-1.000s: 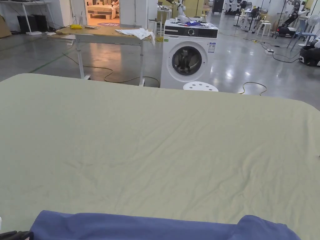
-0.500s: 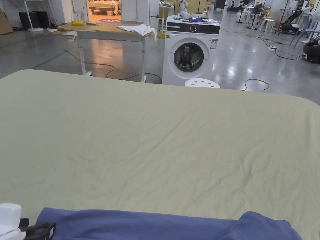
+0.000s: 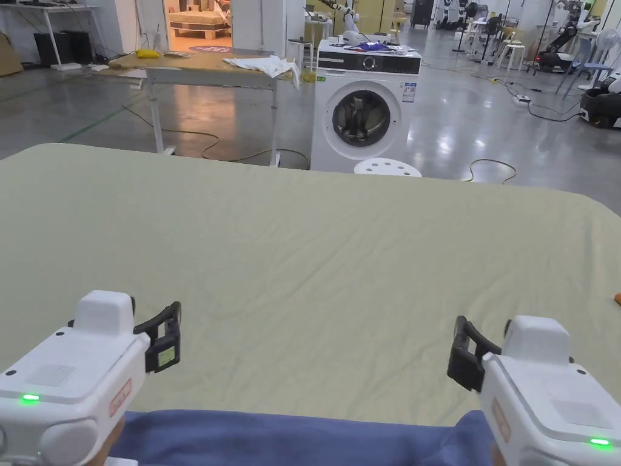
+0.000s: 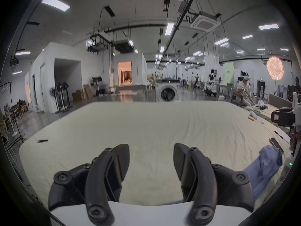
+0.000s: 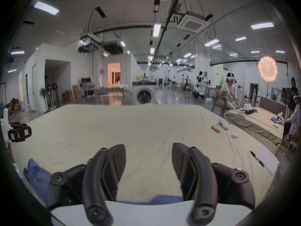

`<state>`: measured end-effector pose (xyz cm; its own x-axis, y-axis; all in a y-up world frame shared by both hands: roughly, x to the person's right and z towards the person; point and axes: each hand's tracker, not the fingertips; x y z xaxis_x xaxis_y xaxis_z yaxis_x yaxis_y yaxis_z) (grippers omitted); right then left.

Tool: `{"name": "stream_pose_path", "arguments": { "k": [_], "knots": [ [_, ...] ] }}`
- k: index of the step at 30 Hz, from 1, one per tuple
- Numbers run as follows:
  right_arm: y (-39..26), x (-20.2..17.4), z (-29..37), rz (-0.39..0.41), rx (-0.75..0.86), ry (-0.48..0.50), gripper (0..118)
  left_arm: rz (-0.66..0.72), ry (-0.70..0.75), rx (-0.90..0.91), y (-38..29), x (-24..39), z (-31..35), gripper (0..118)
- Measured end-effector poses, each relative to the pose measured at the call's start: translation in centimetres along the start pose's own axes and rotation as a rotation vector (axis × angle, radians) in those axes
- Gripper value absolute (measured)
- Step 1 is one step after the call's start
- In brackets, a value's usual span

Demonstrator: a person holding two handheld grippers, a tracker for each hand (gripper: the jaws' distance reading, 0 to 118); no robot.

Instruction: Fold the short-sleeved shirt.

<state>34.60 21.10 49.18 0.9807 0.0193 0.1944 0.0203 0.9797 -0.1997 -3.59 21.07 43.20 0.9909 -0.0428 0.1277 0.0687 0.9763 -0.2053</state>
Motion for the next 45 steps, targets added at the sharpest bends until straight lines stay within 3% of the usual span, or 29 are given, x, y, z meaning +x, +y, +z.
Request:
{"name": "stream_pose_path", "arguments": {
  "k": [1,2,5,13,18,22,25,27,28,30,32,34,37,40,42,44,45],
  "knots": [
    [0.1,-0.6,0.0,0.005,0.021,0.002,36,-0.017,0.004,0.031,0.2,0.5,0.2,46],
    [0.2,-1.1,-0.1,0.004,0.039,0.003,11,-0.036,0.012,0.061,0.3,0.9,0.4,37],
    [0.4,-2.5,0.0,-0.011,0.096,0.005,4,-0.071,0.040,0.128,0.4,1.1,0.7,0],
    [1.3,-3.9,-0.1,-0.002,0.140,0.029,0,-0.026,0.041,0.044,1.1,-3.3,2.7,0],
    [1.4,-4.8,-0.6,0.033,0.125,0.092,0,0.151,-0.067,-0.224,-0.1,-11.1,3.3,0],
    [1.1,-5.6,-1.2,0.063,0.087,0.103,0,0.367,-0.210,-0.419,-2.7,-16.6,3.0,0],
    [0.7,-5.9,-1.6,0.052,0.066,0.110,0,0.488,-0.308,-0.562,-5.3,-19.5,1.8,0],
    [0.6,-6.0,-1.8,0.050,0.051,0.114,0,0.608,-0.393,-0.619,-7.0,-21.0,1.0,10],
    [0.5,-6.1,-1.8,0.051,0.044,0.117,0,0.657,-0.416,-0.628,-7.8,-21.7,0.6,23],
    [0.3,-6.2,-2.0,0.059,0.032,0.120,0,0.749,-0.478,-0.674,-9.1,-22.2,0.0,72],
    [0.1,-6.1,-2.1,0.064,0.021,0.124,0,0.780,-0.510,-0.720,-10.6,-22.6,-0.6,94],
    [0.0,-6.0,-2.1,0.072,0.015,0.121,0,0.834,-0.530,-0.723,-13.9,-26.6,-3.1,94],
    [-0.3,-5.8,-2.0,0.078,0.007,0.115,0,0.974,-0.606,-0.632,-14.2,-26.6,-2.6,93],
    [-0.6,-5.7,-2.1,0.080,-0.006,0.101,0,1.016,-0.706,-0.651,-15.2,-25.7,-3.6,83],
    [-0.7,-5.7,-2.3,0.070,-0.020,0.101,0,1.004,-0.745,-0.684,-15.7,-24.6,-4.4,60],
    [-0.8,-5.7,-2.4,0.059,-0.029,0.105,0,0.976,-0.741,-0.746,-16.0,-23.8,-5.4,24],
    [-0.8,-5.7,-2.5,0.059,-0.032,0.106,0,0.958,-0.711,-0.775,-16.0,-23.5,-5.8,20]
  ]
}}
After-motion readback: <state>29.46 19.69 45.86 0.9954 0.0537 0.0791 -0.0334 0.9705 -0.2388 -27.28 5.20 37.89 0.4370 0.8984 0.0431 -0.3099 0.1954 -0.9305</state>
